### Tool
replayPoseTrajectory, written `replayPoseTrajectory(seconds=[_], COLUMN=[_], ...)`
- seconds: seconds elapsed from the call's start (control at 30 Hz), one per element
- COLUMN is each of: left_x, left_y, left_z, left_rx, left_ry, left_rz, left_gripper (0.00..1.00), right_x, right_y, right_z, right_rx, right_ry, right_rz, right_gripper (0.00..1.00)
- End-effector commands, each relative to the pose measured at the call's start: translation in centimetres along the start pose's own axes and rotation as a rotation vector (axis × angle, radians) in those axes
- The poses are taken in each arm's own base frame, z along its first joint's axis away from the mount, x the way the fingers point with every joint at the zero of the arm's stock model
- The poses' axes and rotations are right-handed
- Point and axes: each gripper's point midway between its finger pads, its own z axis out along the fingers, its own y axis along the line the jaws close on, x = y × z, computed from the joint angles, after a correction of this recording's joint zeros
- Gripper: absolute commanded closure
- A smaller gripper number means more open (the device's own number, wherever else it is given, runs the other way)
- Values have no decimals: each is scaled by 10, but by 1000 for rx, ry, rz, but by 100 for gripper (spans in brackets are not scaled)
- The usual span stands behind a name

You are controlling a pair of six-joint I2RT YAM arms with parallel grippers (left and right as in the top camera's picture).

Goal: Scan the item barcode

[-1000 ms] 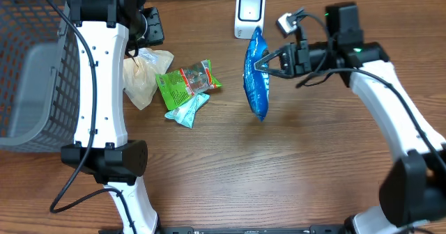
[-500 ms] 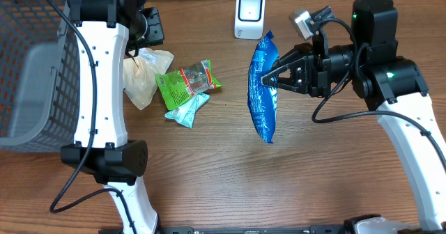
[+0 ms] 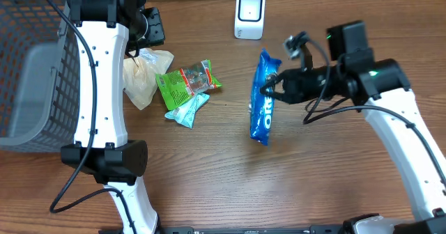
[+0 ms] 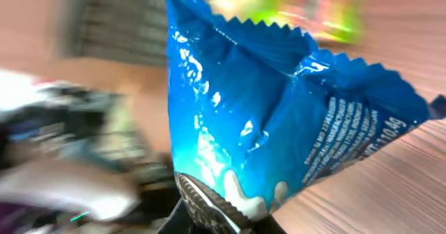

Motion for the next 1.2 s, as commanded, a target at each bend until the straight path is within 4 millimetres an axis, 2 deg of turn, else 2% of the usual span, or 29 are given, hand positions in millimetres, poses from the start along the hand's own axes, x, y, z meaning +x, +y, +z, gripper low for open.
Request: replayPoseTrajectory(seconds=[0.0, 0.1, 0.2, 0.4, 0.47, 0.5, 0.63, 0.67, 0.73, 0.8, 0.9, 0.97, 1.03, 1.1, 1.17], left_x=[1, 1, 1, 1, 1, 1, 1, 1, 1, 1, 1, 1, 1, 1, 1], left_y=[-2, -2, -2, -2, -2, -2, -2, -2, -2, -2, -2, -2, -2, -2, -2], left_z=[-5, -5, -5, -5, -5, -5, -5, -5, -5, -5, -5, -5, -5, -5, -5], left_rx=[15, 16, 16, 16, 16, 16, 16, 16, 16, 16, 16, 16, 16, 16, 15], left_ry=[-7, -7, -7, -6, -7, -7, -7, -7, -7, -7, -7, -7, -7, -7, -6], left_rz=[-8, -8, -8, -8, -8, -8, -8, -8, -8, -8, -8, -8, -8, -8, -8], left_gripper=[59, 59, 59, 59, 59, 59, 59, 59, 59, 59, 59, 58, 58, 58, 58], right_x=[-5, -1, 15, 56, 63, 64, 50, 40, 32, 28, 22, 14, 5, 2, 9], right_y=[-64, -96, -122, -170, -178, -180, -170, -159, -145, -127, -104, -93, -87, -91, -102], right_z=[-8, -14, -12, 4, 7, 8, 15, 21, 35, 56, 70, 67, 55, 34, 11], right_rx=[492, 766, 987, 1303, 1362, 1380, 1373, 1338, 1246, 1099, 936, 842, 749, 693, 673], right_ry=[-63, -84, -39, 162, 214, 232, 197, 170, 181, 215, 215, 203, 191, 198, 231], right_rz=[21, 82, 119, 143, 134, 123, 90, 77, 38, 14, 66, 131, 204, 269, 315], right_gripper=[97, 97, 97, 96, 96, 92, 80, 67, 57, 51, 50, 50, 49, 49, 49])
